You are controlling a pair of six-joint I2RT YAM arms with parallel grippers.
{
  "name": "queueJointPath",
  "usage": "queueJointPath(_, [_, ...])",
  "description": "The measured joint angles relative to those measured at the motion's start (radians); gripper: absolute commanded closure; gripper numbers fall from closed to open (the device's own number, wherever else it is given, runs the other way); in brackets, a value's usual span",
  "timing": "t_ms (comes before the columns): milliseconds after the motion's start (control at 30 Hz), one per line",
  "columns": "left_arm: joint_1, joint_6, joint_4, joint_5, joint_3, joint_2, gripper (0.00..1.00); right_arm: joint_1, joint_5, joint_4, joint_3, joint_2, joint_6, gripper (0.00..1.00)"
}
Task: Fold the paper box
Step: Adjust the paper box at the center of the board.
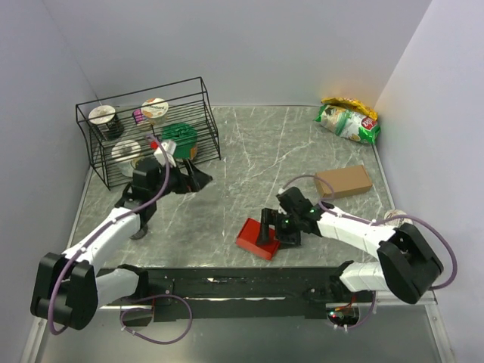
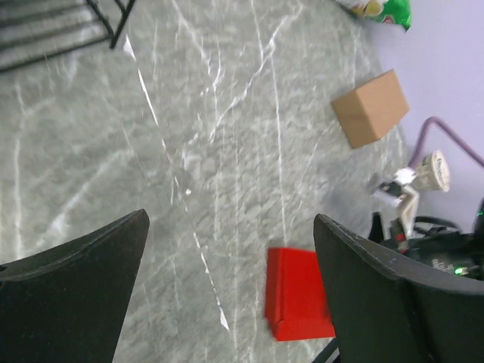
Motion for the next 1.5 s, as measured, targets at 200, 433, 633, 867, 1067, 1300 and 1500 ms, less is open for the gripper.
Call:
queueJointPath(200, [0.062,0.045,-0.125,0.036,0.133,-0.007,0.04,0.05,0.073,-0.032,0.095,-0.014,-0.023,0.0])
queueJointPath(433, [0.147,0.132,-0.228,0.042,0.235,-0.007,0.04,0.061,0.117,-0.014,0.183,-0.219,-0.302,0.0])
queueJointPath(633, [0.203,0.154,-0.226,0.044,0.251,-0.007,0.04,-0.049,-0.069,0.14,0.23,-0.108,-0.457,0.0])
queueJointPath(867, [0.238,0.156,-0.204,0.058,0.249,-0.007,0.04,-0.092,-0.01,0.002,0.275,0.033,-0.515,0.0])
queueJointPath(1067, [0.238,0.163,-0.203,0.078,0.246,0.001,0.04,-0.088,-0.039,-0.063,0.155,-0.101,-0.4,0.0])
queueJointPath(1300, [0.238,0.172,-0.204,0.088,0.245,0.003,0.04,-0.005,-0.084,-0.074,0.029,-0.119,-0.267,0.0])
queueJointPath(1500, [0.235,0.178,-0.205,0.095,0.232,0.0,0.04,0.051,-0.113,-0.024,0.011,-0.05,-0.207,0.0])
